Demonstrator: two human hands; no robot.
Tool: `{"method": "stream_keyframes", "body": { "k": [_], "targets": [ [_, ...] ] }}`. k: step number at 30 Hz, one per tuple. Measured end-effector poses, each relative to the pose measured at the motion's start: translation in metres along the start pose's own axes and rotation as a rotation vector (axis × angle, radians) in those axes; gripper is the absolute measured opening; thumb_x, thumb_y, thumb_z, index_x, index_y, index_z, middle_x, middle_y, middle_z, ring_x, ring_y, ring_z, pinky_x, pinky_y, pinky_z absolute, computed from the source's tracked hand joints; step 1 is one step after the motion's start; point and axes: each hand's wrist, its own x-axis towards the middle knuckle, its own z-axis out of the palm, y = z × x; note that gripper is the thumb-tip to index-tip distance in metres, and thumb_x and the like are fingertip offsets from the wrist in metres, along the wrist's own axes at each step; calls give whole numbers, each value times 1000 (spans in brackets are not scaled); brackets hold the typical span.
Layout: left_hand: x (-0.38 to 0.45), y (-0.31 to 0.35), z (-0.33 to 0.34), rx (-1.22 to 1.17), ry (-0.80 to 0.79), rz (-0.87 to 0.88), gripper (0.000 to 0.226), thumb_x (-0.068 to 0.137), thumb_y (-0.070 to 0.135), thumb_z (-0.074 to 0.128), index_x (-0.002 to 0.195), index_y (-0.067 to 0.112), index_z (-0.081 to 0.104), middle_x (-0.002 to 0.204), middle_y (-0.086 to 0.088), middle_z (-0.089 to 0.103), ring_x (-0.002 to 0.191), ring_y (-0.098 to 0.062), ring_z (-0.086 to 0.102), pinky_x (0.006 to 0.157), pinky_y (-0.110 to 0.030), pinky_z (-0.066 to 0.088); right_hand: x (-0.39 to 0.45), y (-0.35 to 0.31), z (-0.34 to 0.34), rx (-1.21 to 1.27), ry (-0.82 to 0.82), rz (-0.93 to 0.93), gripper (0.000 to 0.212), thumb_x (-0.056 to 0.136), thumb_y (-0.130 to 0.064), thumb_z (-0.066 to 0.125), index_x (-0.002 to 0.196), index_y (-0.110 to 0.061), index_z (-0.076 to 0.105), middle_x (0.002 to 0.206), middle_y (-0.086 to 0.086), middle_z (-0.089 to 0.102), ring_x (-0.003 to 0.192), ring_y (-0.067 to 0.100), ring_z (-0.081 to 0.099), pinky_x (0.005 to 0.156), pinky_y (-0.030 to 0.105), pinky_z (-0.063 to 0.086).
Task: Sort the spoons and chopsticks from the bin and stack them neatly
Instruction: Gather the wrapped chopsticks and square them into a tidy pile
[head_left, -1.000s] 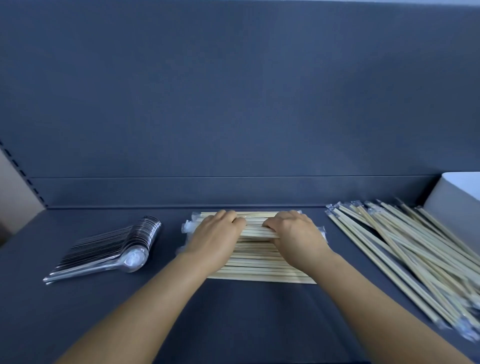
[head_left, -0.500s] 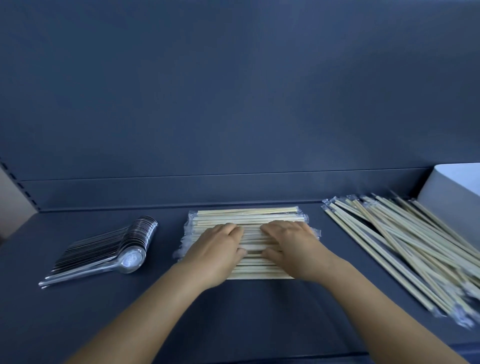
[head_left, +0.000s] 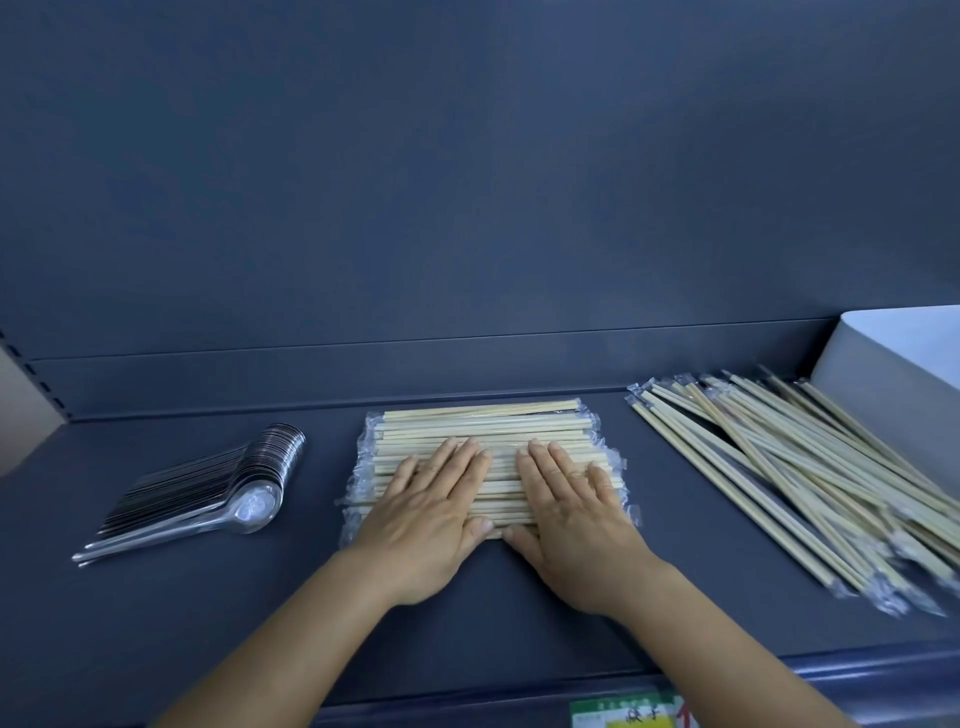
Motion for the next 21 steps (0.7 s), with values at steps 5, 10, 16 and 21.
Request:
{"method": "stream_keyframes", "body": {
  "k": [5,10,16,21],
  "targets": [
    [1,0,-3,13,-36,-11,63,99,50,12,147,26,-22,152,11,-30,136,-5,-31,115,-35,-16,0,-2,-2,-4,-36,-12,73,97,-54,18,148,-15,-17,156,0,-22,142,16,-23,116,40,-11],
    [0,12,-10,26,-16,5,70,97,56,17,145,28,-25,149,12,-34,133,-4,-35,111,-33,-20,-9,6,-12,70,27,-26,78,95,-57,26,150,-17,-12,158,-2,-16,144,13,-19,116,38,-10],
    [20,68,-26,-150,163,118,65,100,43,29,151,23,-4,158,9,-3,143,-7,-5,113,-25,-5,-37,54,-27,103,227,108,75,94,-47,43,151,-16,5,159,-2,5,146,14,0,117,37,3],
    [42,129,-30,-338,170,216,60,99,32,36,151,20,9,153,6,20,139,-10,15,112,-23,14,-55,116,-38,41,260,362,79,87,-53,50,146,-14,15,151,2,24,140,22,21,112,38,18]
  ]
}}
